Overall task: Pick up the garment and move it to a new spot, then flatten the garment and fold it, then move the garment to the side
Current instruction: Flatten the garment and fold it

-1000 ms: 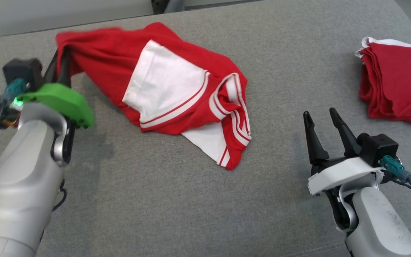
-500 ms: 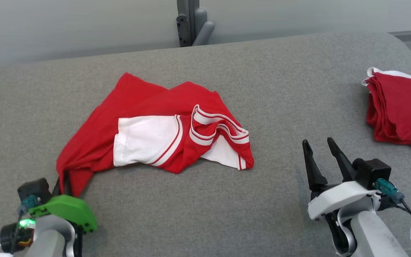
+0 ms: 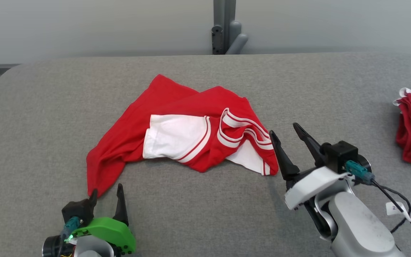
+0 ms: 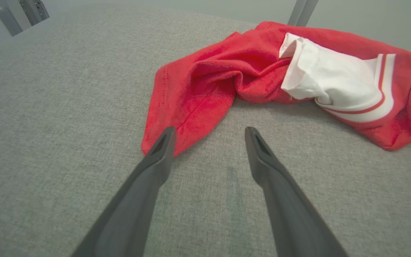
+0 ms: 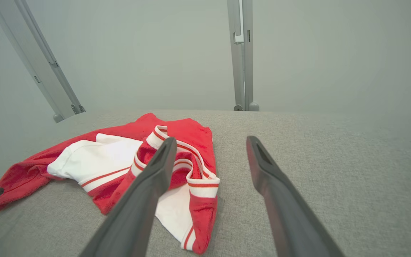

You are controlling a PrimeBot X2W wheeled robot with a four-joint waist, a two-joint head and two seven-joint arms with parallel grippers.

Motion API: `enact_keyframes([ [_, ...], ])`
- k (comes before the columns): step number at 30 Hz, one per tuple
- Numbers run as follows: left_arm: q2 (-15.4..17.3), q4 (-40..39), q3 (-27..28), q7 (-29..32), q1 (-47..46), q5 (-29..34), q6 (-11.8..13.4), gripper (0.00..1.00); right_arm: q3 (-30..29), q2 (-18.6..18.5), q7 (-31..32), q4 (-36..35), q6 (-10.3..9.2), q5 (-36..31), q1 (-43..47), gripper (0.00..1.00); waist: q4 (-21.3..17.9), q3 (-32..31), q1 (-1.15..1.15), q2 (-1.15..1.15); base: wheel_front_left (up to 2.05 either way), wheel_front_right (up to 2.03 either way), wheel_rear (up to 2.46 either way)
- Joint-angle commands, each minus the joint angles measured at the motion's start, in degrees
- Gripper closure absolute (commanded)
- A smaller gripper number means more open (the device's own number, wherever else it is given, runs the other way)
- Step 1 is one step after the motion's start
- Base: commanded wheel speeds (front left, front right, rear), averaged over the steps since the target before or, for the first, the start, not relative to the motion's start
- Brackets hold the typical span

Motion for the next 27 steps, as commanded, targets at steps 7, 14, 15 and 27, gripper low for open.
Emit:
enact_keyframes([
  [7, -2.95, 1.01, -0.31, 0.01, 0.75, 3.82, -3.71, 0.0, 13.33, -3.09, 1.53, 10.41, -0.01, 3.89, -16.3, 0.0, 10.85, 3.22, 0.0, 0.0, 0.0, 0.0, 0.0],
  [14, -3.41, 0.83, -2.94, 0.0, -0.35, 2.45, -5.15, 0.0, 27.19, -5.93, 6.62, 17.65, -0.03, 10.27, -27.75, 0.0, 16.96, 4.79, 0.0, 0.0, 0.0, 0.0, 0.0],
  [15, -3.42, 0.53, -3.94, 0.0, -0.58, 1.73, -5.09, 0.0, 28.58, -6.3, 7.22, 18.86, -0.03, 11.24, -28.74, 0.0, 17.84, 5.05, 0.0, 0.0, 0.0, 0.0, 0.0],
  [27, -3.39, -1.69, -9.72, 0.0, 0.25, -2.82, -3.14, 0.0, 34.25, -8.82, 4.4, 29.85, -0.05, 17.12, -33.48, 0.0, 21.32, 7.25, 0.0, 0.0, 0.0, 0.0, 0.0],
])
